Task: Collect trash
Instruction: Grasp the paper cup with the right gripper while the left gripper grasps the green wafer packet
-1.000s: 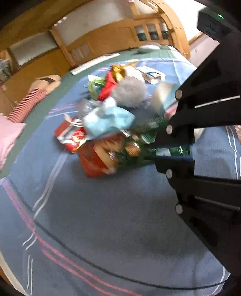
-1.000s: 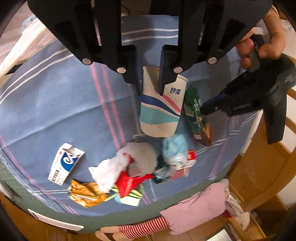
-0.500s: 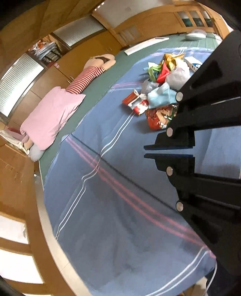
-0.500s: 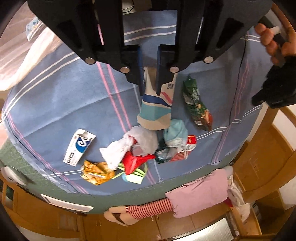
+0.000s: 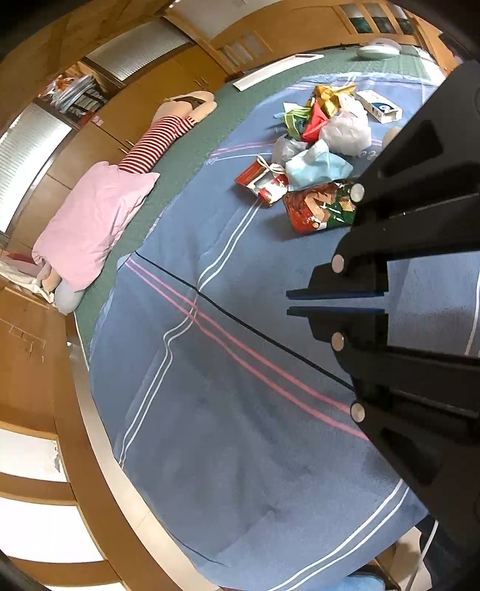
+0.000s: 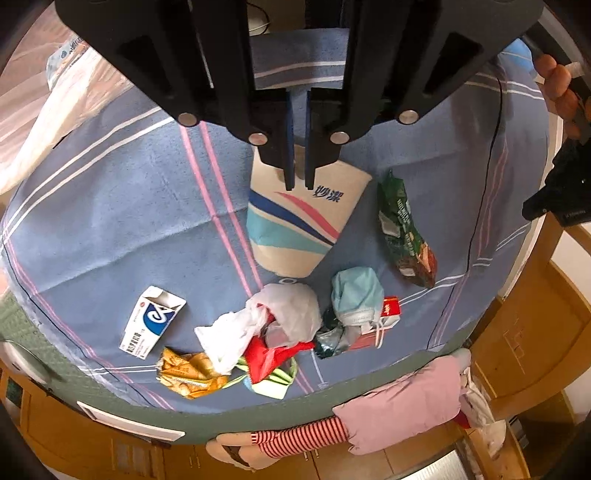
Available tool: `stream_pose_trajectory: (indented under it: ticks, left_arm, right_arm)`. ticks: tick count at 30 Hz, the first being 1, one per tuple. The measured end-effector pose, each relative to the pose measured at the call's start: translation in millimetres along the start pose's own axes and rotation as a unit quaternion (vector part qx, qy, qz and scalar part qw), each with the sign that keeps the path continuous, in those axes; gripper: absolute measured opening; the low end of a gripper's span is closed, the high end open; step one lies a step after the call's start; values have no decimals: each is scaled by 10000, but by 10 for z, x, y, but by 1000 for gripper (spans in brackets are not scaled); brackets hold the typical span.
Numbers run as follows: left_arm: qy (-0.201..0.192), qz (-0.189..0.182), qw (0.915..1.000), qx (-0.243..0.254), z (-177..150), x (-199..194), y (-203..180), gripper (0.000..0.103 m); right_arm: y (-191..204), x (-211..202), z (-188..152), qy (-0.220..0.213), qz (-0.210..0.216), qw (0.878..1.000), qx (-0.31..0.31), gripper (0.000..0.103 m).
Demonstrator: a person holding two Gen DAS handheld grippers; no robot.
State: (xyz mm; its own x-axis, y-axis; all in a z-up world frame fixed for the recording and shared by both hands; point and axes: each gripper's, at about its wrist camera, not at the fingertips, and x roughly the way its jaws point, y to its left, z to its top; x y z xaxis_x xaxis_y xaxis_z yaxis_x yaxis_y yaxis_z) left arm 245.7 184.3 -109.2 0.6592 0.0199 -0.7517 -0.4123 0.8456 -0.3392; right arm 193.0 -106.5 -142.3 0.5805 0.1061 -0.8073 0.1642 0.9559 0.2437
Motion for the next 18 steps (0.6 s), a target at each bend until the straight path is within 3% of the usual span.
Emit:
stream_pose_trajectory:
  ticks: [2,3,4,10,12,14,17,18]
  left_arm:
    - [92,24,9999,96,-13,32,-17,4]
    - [132,20,9998,133,-23,47,-29,4]
    - [202,-10,9996,173,-32,68,-37,4]
    - [651,-505,9965,118,-39,147,42,4]
    - [952,-883,9915,-61,-18,183,129,4]
    - [1084,-1029,9887,-111,3,179,198,4]
    - [1180,-1211,9853,-232,49,149,310,5]
    - [1231,-1300,9833,-315,62,157,344,13]
  right_arm:
    - [-61,-34,17,-80,-95,9998,151,35]
    - [-87,-48,21,-112,-128,9996,222,51]
    - [-122,-64,27,-145,-141,9993,318,59]
    - [-250,-101,53,-159,-241,9976,635,62]
    - [-287,-115,57,-174,-250,9968,744,63]
    - [-315,-109,64,-161,-211,9963,820,63]
    - [-340,-46,72,-56,-70,9950,998,71]
    - [-330,0,81,18,36,9945,1051,71]
